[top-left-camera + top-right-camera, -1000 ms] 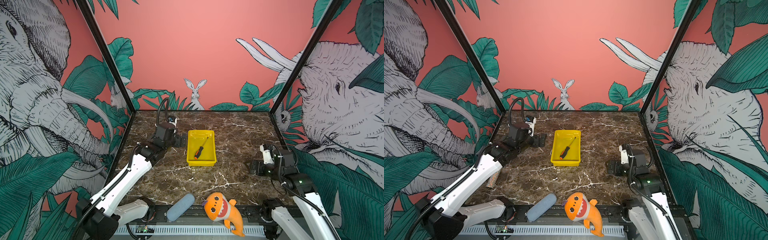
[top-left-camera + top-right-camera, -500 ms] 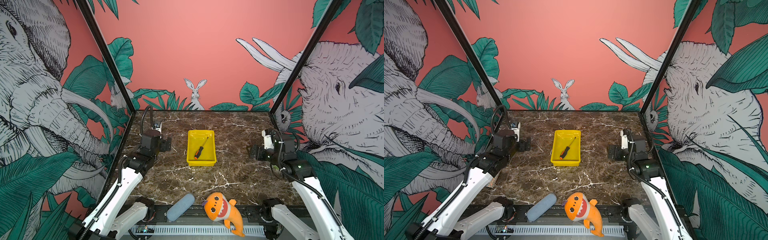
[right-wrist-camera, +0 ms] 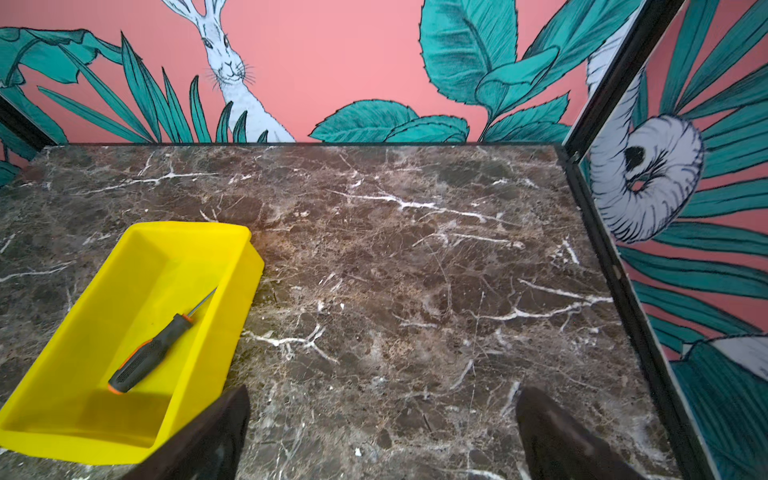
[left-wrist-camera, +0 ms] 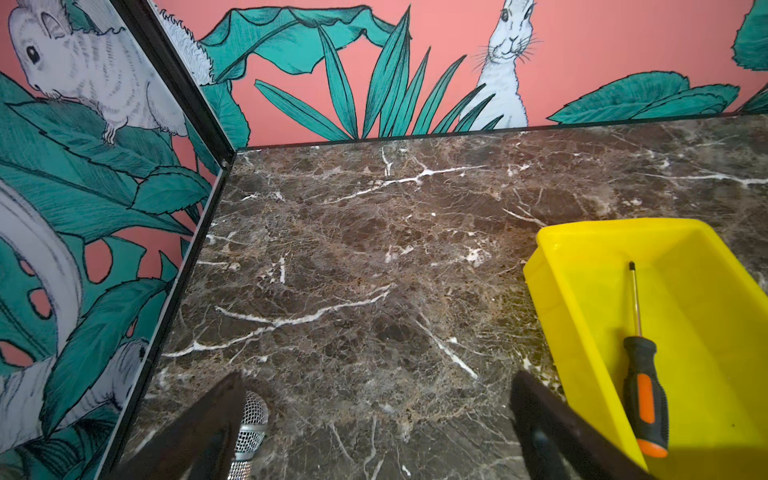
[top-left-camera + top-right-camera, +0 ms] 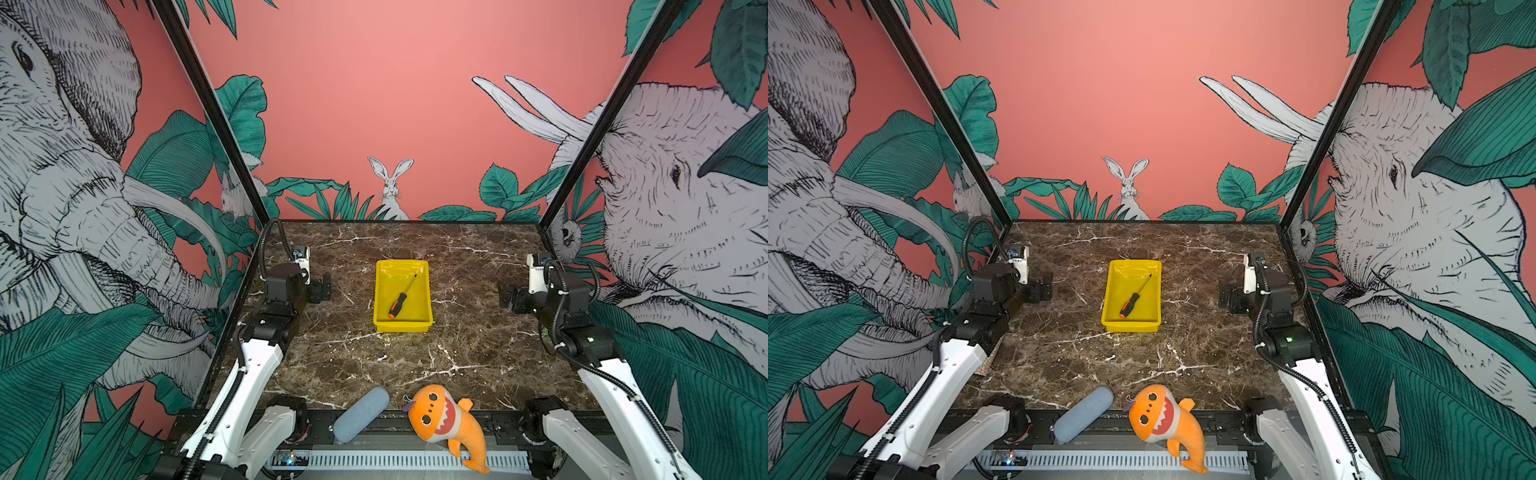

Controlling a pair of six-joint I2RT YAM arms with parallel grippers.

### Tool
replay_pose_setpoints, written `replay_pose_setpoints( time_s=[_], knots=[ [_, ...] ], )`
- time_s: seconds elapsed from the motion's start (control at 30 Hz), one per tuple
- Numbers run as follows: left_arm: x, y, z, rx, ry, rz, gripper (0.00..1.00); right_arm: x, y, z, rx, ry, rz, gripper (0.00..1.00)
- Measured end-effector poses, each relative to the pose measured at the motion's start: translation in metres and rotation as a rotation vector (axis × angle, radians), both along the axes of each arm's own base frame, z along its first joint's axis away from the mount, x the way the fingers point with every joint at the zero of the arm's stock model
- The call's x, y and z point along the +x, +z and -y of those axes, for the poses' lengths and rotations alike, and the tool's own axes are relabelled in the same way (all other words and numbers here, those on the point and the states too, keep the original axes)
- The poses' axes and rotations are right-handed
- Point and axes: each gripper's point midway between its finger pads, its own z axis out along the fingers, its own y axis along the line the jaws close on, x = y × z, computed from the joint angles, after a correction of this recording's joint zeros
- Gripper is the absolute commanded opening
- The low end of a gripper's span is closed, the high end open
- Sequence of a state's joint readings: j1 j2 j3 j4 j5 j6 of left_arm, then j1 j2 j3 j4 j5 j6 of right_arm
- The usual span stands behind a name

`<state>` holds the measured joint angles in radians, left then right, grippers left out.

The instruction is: Put the screwdriver in the bin

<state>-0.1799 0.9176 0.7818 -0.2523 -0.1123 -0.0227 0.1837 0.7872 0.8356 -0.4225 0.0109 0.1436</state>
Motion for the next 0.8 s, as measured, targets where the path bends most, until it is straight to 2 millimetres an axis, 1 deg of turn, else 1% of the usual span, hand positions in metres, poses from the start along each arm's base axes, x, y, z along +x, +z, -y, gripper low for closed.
replay_pose_setpoints(
  time_s=[0.1,0.33,0.4,0.5,0.57,0.67,0.73,0.8],
  knots=[
    [0.005,-0.005,0.001,-0.002,-0.003,0.011,1.00,0.005,0.005,0.002,-0.040,0.004,0.029,0.99],
    [0.013,-0.024,0.003,-0.006,-0.010,0.033,1.00,0.015,-0.005,0.005,-0.097,-0.001,0.012,0.99],
    [0.016,-0.027,0.002,0.007,-0.004,0.042,1.00,0.017,-0.011,0.006,-0.109,-0.004,0.012,0.99],
    [0.019,-0.033,-0.001,0.037,0.002,0.068,1.00,0.022,-0.026,0.010,-0.131,-0.022,0.003,0.99],
    [0.020,-0.041,-0.006,0.056,0.013,0.078,1.00,0.027,-0.038,0.013,-0.152,-0.039,-0.001,0.99],
    [0.023,-0.063,-0.019,0.071,0.048,0.075,1.00,0.038,-0.061,0.017,-0.190,-0.058,-0.003,0.99],
    [0.025,-0.083,-0.032,0.073,0.085,0.069,1.00,0.046,-0.084,0.021,-0.223,-0.077,-0.011,0.99],
    [0.025,-0.105,-0.041,0.073,0.106,0.044,1.00,0.051,-0.106,0.025,-0.252,-0.087,-0.016,0.99]
  ],
)
